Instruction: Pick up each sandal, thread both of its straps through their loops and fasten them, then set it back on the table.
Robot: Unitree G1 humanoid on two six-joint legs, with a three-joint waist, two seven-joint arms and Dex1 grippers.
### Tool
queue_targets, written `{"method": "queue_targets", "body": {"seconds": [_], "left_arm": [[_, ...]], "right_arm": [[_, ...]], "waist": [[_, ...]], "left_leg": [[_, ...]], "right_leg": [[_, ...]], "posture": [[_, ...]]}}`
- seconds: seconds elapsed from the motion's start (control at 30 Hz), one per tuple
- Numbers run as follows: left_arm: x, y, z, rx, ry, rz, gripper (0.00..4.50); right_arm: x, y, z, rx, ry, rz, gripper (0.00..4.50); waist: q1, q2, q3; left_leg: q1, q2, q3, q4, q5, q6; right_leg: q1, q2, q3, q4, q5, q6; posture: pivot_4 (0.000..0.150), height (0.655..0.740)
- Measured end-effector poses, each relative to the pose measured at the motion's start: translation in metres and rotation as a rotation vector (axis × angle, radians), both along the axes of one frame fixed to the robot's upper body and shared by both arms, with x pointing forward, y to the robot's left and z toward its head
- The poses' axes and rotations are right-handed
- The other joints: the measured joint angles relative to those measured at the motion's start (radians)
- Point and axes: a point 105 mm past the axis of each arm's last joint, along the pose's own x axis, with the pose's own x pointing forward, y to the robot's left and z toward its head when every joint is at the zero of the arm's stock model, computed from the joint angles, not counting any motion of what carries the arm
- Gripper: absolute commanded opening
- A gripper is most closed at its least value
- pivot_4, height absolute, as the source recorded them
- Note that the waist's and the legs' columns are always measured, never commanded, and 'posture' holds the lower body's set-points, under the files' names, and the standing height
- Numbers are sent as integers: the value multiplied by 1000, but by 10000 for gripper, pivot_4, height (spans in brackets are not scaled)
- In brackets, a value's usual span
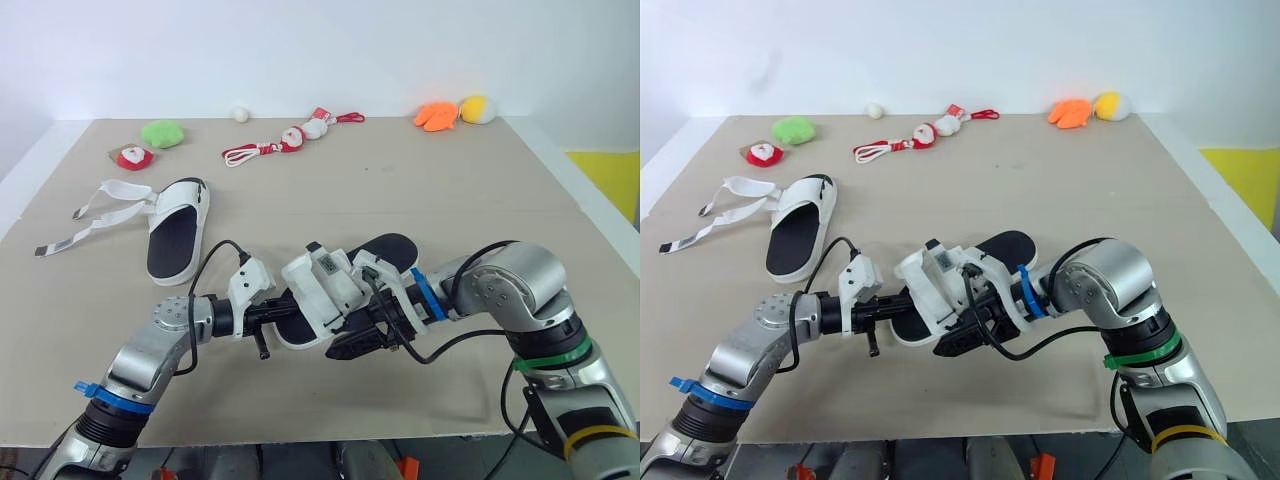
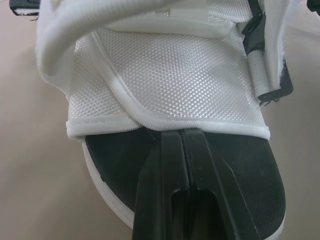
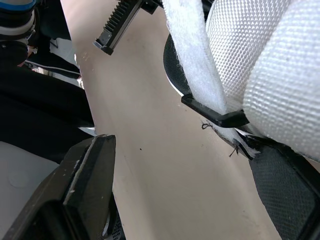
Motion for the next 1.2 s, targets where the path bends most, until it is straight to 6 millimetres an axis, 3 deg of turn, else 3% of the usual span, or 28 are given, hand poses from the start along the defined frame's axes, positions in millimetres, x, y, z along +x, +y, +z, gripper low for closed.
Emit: {"method": "queue_targets", "body": {"seconds": [0.3,0.33,0.57,0.7,0.8,1.03,1.13,1.2], "left_arm": [[-1,-1,0,-1,0,-7,0],[-1,-1,0,-2,0,-9,0],[-1,-2,1,-3,-1,-13,0],[-1,-1,0,-3,1,-13,0],[-1,-1,0,-3,1,-10,0],[-1,-1,0,-3,1,-11,0],[-1,-2,1,-4,0,-14,0],[-2,-2,0,-4,1,-15,0]], "right_arm": [[0,1,2,8,-7,0,1025],[0,1,2,4,-8,-4,422],[-6,-7,-3,-15,23,7,422],[-30,-25,-31,-87,112,30,422],[-43,-28,-42,-103,142,59,422],[-47,-31,-41,-88,92,92,422],[-48,-33,-39,-58,29,128,10191],[-46,-39,-37,-52,-48,164,19393]], "waist": [[0,0,0],[0,0,0],[2,0,0],[2,0,0],[1,0,-1],[2,-1,-1],[2,-1,-1],[3,-1,-1]], "left_leg": [[0,0,0,-1,0,0],[0,0,0,-1,0,0],[-1,0,0,-1,0,0],[0,0,0,-2,0,1],[0,0,0,-2,0,1],[0,0,0,-1,0,1],[0,-1,0,-1,-1,0],[0,-1,0,-1,-1,0]], "right_leg": [[0,0,0,0,-1,-1],[0,0,0,0,-1,-1],[0,0,0,0,-1,-2],[0,0,0,0,-2,-1],[0,0,0,0,-2,-1],[1,0,0,0,-4,-4],[0,-1,0,0,-3,-1],[0,-1,0,0,-3,-1]], "posture": [[1500,7400],[1500,7400],[1500,7400],[1500,7400],[1500,7400],[1500,7400],[1500,7400],[1500,7400]]}}
